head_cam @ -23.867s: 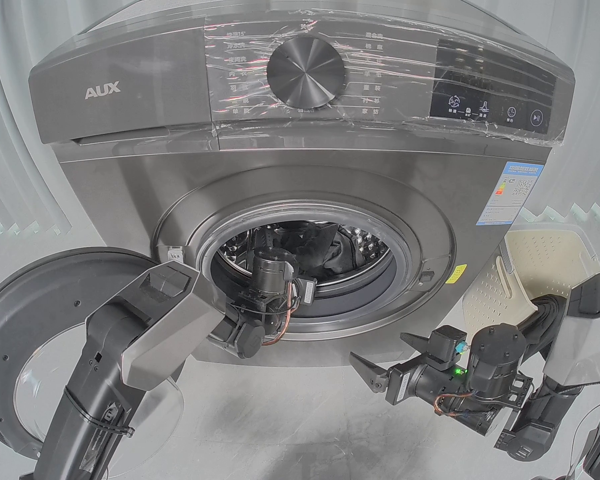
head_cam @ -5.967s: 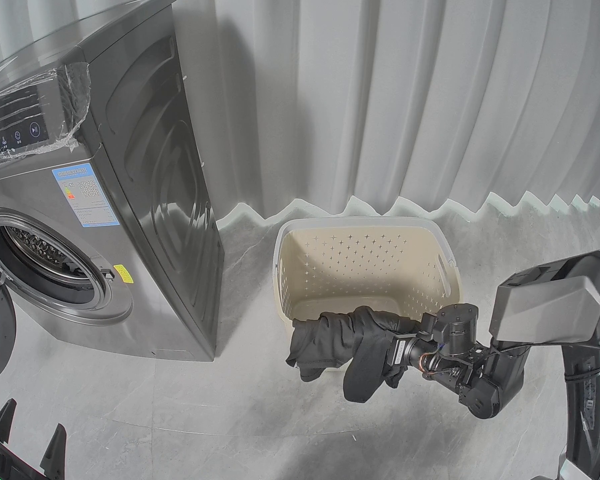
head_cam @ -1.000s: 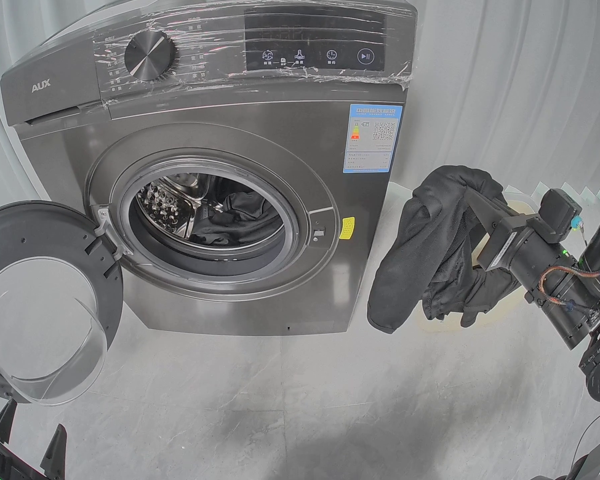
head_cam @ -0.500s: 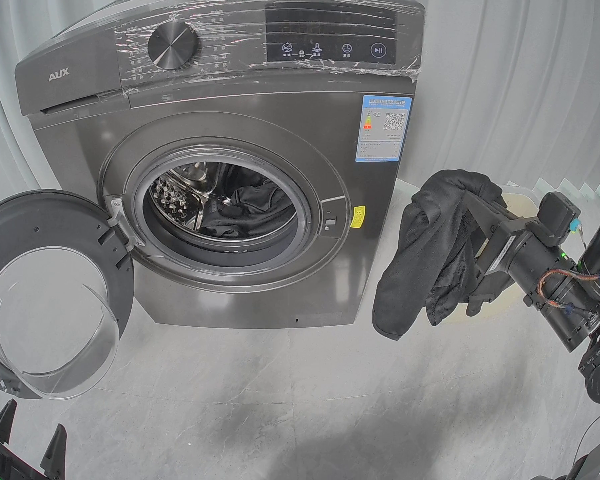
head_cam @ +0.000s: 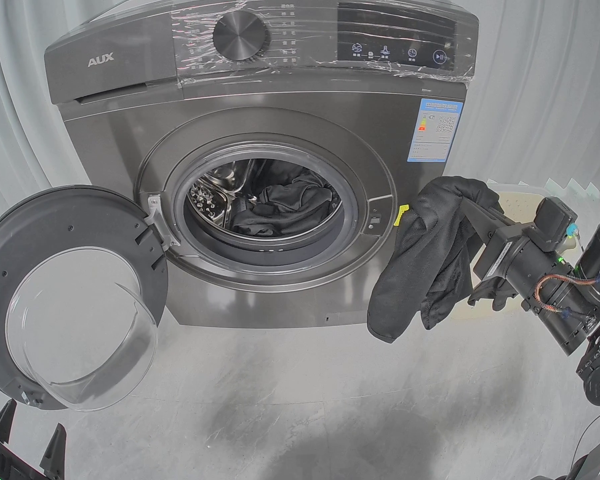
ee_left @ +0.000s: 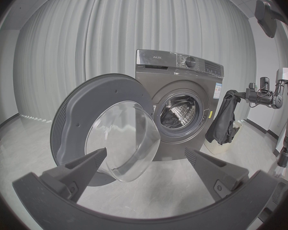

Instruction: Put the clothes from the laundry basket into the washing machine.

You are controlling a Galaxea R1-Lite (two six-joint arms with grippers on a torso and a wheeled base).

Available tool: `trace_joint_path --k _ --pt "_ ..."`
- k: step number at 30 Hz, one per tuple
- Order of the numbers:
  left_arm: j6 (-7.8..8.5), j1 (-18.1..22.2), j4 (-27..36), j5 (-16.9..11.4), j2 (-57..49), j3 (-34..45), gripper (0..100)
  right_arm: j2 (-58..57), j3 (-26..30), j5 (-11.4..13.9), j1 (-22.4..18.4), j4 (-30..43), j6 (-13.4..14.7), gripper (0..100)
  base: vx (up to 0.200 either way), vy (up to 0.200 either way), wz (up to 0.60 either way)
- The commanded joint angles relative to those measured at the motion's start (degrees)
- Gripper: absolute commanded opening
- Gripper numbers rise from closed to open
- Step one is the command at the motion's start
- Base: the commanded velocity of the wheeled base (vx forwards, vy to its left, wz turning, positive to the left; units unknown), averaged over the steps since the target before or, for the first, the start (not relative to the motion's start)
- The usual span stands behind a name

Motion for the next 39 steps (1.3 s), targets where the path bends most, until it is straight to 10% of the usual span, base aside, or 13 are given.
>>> trace_joint_path --k 1,39 --pt "-0.01 0.03 0.02 -0.01 -0.96 0.84 100 0.27 0.16 -0.02 0.09 -0.04 0.01 0 0.000 0.000 0.00" --pt "2.71 0.21 -0.07 -0.45 -0.96 1.01 100 3.34 -1.69 -0.55 8.44 0.05 6.43 0 0.000 0.032 0.00"
